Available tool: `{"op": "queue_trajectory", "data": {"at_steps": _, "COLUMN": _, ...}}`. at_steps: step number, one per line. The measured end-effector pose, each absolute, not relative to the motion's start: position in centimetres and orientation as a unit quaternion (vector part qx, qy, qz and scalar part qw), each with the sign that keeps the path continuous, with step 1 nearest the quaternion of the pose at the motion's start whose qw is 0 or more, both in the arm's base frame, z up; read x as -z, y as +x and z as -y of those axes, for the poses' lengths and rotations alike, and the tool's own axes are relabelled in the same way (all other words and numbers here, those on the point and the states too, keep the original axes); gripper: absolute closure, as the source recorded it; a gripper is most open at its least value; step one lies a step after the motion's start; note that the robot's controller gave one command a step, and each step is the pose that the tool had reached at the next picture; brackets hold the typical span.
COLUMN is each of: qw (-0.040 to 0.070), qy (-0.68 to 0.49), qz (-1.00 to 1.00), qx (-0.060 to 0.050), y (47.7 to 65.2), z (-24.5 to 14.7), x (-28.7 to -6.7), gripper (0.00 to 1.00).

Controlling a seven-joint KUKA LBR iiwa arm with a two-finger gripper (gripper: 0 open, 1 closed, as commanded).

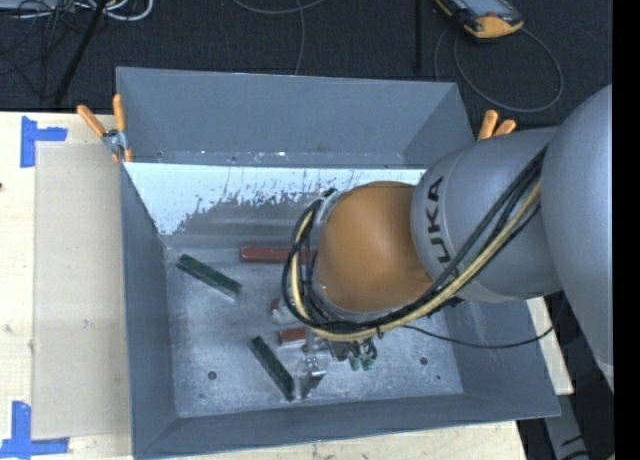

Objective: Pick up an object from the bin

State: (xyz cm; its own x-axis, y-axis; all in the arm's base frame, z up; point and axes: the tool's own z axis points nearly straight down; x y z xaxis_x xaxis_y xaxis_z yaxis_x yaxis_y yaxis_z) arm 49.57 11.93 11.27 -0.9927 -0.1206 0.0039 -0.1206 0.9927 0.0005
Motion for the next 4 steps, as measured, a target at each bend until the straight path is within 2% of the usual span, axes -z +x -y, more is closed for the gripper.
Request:
{"op": "queue_trajectory", "data": {"at_steps": 1, "qw": 0.001, "qy": -0.132, "qz": 0.991, "qx": -0.001, "y": 53.5, "z": -14.3, "x": -7.4, "gripper": 1.00}}
{"op": "queue_trajectory", "data": {"at_steps": 2, "qw": 0.001, "qy": -0.133, "qz": 0.991, "qx": -0.001, "y": 53.5, "z": -14.3, "x": -7.4, "gripper": 1.00}}
{"op": "queue_trajectory", "data": {"at_steps": 3, "qw": 0.004, "qy": -0.131, "qz": 0.991, "qx": -0.001, "y": 53.7, "z": -14.0, "x": -11.1, "gripper": 1.00}}
{"op": "queue_trajectory", "data": {"at_steps": 4, "qw": 0.002, "qy": -0.148, "qz": 0.989, "qx": 0.000, "y": 54.1, "z": -13.3, "x": -13.4, "gripper": 0.00}}
